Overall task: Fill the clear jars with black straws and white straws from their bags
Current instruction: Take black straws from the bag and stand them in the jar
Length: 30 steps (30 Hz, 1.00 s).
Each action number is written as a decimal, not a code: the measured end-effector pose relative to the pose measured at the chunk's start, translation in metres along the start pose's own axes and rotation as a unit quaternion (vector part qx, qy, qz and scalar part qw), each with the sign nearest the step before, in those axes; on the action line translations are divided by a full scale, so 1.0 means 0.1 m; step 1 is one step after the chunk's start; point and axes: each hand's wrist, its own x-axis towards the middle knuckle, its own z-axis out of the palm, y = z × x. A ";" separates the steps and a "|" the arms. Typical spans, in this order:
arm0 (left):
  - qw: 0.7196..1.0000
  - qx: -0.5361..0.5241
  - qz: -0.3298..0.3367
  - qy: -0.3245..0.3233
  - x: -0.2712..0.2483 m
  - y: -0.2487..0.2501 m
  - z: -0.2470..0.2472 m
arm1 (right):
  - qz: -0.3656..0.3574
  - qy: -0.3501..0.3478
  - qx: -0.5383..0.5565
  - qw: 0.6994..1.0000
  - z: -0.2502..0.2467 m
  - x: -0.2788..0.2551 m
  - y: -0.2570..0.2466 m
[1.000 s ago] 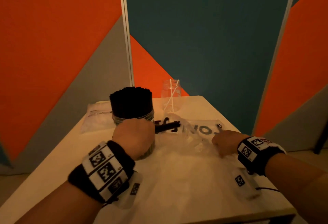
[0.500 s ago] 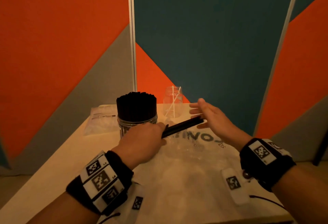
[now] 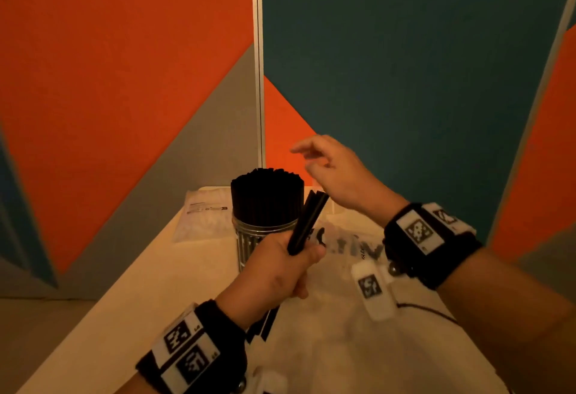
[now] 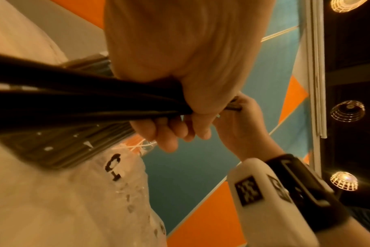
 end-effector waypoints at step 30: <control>0.945 -0.148 0.180 0.230 0.28 0.12 -0.41 | -0.044 -0.242 -0.150 0.958 0.41 0.46 0.31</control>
